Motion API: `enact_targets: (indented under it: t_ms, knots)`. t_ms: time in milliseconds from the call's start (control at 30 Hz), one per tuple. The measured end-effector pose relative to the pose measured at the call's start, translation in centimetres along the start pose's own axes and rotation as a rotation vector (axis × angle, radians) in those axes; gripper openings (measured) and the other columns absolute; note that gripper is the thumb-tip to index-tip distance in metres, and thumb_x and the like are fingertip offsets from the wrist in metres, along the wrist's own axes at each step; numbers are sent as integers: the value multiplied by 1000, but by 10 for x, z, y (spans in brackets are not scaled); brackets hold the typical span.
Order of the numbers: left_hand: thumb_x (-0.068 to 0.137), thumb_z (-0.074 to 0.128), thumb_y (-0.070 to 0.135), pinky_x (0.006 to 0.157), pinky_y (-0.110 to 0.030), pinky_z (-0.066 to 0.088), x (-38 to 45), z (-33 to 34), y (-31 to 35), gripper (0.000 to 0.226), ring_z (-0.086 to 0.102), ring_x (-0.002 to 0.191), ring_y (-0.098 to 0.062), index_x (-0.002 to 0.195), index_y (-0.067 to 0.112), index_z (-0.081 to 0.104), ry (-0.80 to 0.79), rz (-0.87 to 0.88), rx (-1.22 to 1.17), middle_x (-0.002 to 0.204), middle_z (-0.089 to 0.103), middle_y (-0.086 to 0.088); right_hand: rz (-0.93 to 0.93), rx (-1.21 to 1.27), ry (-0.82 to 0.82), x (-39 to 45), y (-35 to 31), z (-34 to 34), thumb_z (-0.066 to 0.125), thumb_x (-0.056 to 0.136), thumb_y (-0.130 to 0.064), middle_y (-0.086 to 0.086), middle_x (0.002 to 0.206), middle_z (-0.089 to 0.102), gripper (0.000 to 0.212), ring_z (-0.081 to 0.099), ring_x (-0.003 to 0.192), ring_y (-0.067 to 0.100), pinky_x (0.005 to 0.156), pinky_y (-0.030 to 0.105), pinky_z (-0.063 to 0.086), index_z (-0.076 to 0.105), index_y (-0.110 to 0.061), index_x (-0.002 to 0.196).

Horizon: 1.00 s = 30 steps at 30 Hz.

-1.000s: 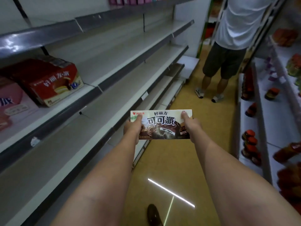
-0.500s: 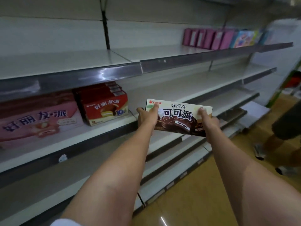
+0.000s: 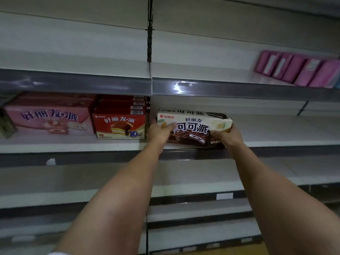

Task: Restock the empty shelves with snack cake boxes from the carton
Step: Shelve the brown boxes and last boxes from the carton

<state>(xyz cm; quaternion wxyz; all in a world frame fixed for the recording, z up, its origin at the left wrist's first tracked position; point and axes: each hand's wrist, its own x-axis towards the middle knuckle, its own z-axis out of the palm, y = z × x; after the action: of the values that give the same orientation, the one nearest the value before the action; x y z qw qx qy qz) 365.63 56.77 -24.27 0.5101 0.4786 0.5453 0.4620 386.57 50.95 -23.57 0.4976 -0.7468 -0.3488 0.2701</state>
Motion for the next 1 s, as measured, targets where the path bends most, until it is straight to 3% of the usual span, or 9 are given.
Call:
enact_targets:
  t_ms: [133,233,367,533,667,800,900,1000]
  knots:
    - [83,64,53,97,-41,46,3,13,-7,65,53,115,-33,130,12,50,139,22,387,130,52,-14,-150,-187,5,28,5,-4,80,68,-38,6,116,62,58,60,107,27,93,47,50,55,-22,118]
    - [91,55,47,84,-33,42,5,21,-14,54,54,113,-32,131,11,51,192,94,534,129,51,-14,-184,-357,-23,38,14,-8,74,72,-51,7,118,58,66,57,108,29,92,46,50,51,-22,127]
    - [91,61,34,85,-33,47,11,34,-19,47,59,110,-32,126,4,54,272,119,403,123,61,-16,-208,-305,-74,50,24,-4,72,77,-45,8,118,60,57,60,105,29,90,41,50,53,-20,124]
    - [87,66,30,95,-39,47,25,41,-23,62,54,118,-35,136,5,37,330,113,275,135,51,-18,-233,-272,-102,65,24,8,72,77,-46,9,120,60,58,60,106,29,90,40,50,52,-19,125]
    - [84,67,37,100,-43,44,48,45,-31,63,51,120,-34,133,10,39,336,131,190,135,47,-14,-225,-209,-118,82,16,24,71,82,-37,8,123,60,54,59,111,28,85,31,45,51,-12,124]
    - [87,65,34,100,-37,42,70,46,-33,59,50,121,-31,138,16,41,310,127,108,136,49,-11,-223,-138,-100,94,14,43,67,87,-26,12,121,59,46,57,109,30,77,29,39,43,-4,120]
    - [87,65,26,106,-42,40,89,43,-33,57,49,124,-30,138,17,42,276,145,29,136,52,-10,-245,-94,-77,106,13,59,63,89,-24,14,124,57,46,55,112,30,79,28,39,44,-4,125]
    - [88,64,23,106,-37,39,105,41,-33,55,49,125,-28,138,15,44,285,157,-25,136,52,-9,-263,-40,-68,117,11,73,61,90,-25,14,131,55,47,53,118,30,86,29,41,46,-8,132]
